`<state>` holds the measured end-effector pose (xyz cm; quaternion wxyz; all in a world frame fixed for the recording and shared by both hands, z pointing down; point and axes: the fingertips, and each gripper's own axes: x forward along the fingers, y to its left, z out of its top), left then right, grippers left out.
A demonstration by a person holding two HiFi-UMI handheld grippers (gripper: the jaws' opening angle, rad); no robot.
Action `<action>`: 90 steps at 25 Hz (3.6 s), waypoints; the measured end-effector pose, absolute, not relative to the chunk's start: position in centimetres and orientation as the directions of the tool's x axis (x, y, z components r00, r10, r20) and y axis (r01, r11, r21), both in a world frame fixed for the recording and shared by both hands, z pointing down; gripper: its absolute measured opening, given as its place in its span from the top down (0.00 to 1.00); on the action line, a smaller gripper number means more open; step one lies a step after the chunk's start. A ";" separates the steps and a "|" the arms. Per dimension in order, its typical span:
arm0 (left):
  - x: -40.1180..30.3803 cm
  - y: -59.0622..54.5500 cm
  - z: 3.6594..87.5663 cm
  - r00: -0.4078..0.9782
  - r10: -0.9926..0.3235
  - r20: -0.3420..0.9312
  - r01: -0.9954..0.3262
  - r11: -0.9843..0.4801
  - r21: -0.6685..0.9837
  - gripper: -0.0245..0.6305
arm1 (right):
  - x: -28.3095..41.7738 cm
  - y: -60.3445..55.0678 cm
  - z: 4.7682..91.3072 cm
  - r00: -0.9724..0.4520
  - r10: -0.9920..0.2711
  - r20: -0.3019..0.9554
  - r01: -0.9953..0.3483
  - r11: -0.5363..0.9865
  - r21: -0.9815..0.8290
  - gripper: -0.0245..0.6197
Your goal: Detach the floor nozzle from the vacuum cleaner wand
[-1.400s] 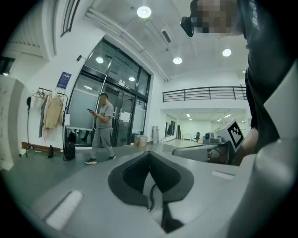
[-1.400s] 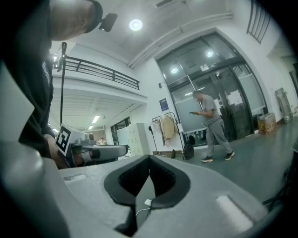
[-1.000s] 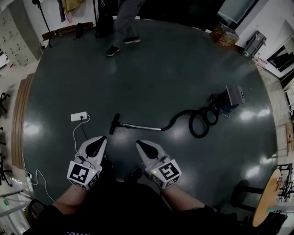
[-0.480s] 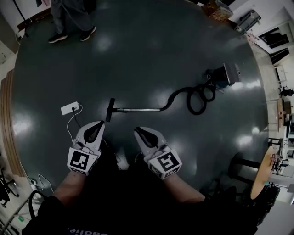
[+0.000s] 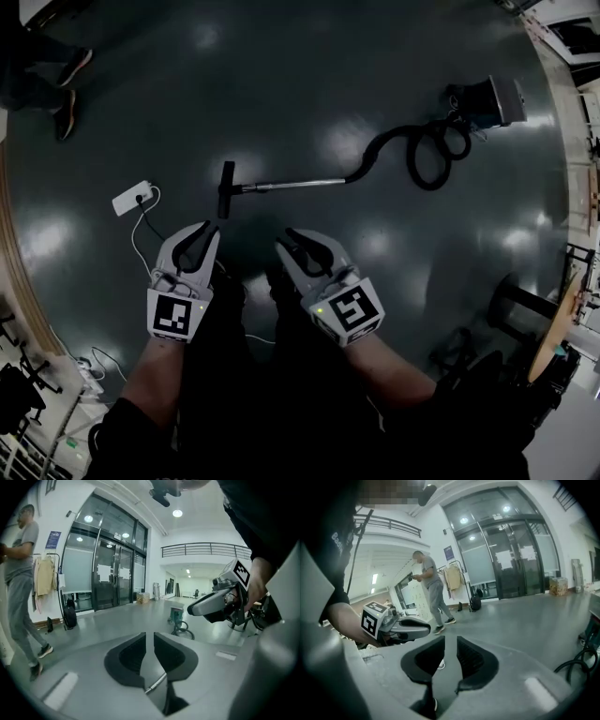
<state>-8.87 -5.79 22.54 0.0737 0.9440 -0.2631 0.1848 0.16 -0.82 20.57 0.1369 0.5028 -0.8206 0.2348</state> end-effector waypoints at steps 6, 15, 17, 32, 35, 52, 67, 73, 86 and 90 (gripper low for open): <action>-7.8 -5.2 36.5 0.742 -0.490 0.457 -0.542 -0.840 -0.021 0.83 | 2.0 -1.4 34.2 -0.455 -0.741 0.493 -0.890 0.384 -0.245 0.81; -5.3 -6.4 55.0 0.742 -0.394 0.542 -0.402 -0.909 -0.111 0.78 | 2.5 -2.8 54.6 -0.534 -0.614 0.581 -0.816 0.554 -0.164 0.72; -4.7 -6.0 59.2 0.741 -0.339 0.580 -0.321 -0.937 -0.139 0.77 | 2.6 -2.5 58.7 -0.552 -0.575 0.604 -0.787 0.598 -0.150 0.72; -4.1 -7.2 82.3 0.522 -0.103 0.846 0.086 -0.981 -0.173 0.68 | 3.6 -4.0 79.7 -0.535 -0.334 0.776 -0.542 0.840 -0.012 0.63; -5.1 -7.1 86.1 0.448 -0.087 0.890 0.190 -0.963 -0.189 0.65 | 3.6 -3.7 84.6 -0.455 -0.286 0.843 -0.422 0.903 0.079 0.62; -6.2 -7.8 95.2 0.208 -0.139 0.968 0.450 -0.865 -0.221 0.65 | 3.2 -5.5 95.7 -0.230 -0.321 0.919 -0.185 0.941 0.282 0.61; -5.0 -7.2 93.1 0.205 0.009 0.979 0.355 -0.933 -0.066 0.70 | 3.9 -4.3 92.7 -0.230 -0.175 0.957 -0.217 0.968 0.125 0.63; -5.9 -6.5 91.2 0.130 0.290 0.948 0.272 -0.930 0.248 0.71 | 3.3 -5.0 91.0 -0.223 -0.245 0.944 -0.126 0.967 0.221 0.63; -6.4 -10.4 89.6 0.132 -0.168 0.977 0.377 -0.903 -0.206 0.72 | 2.3 -7.0 88.4 -0.350 -0.179 0.920 -0.321 0.945 0.062 0.70; -6.5 -11.8 89.1 0.121 -0.259 0.958 0.414 -0.864 -0.286 0.72 | 2.2 -7.8 88.0 -0.346 -0.194 0.918 -0.331 0.941 0.074 0.70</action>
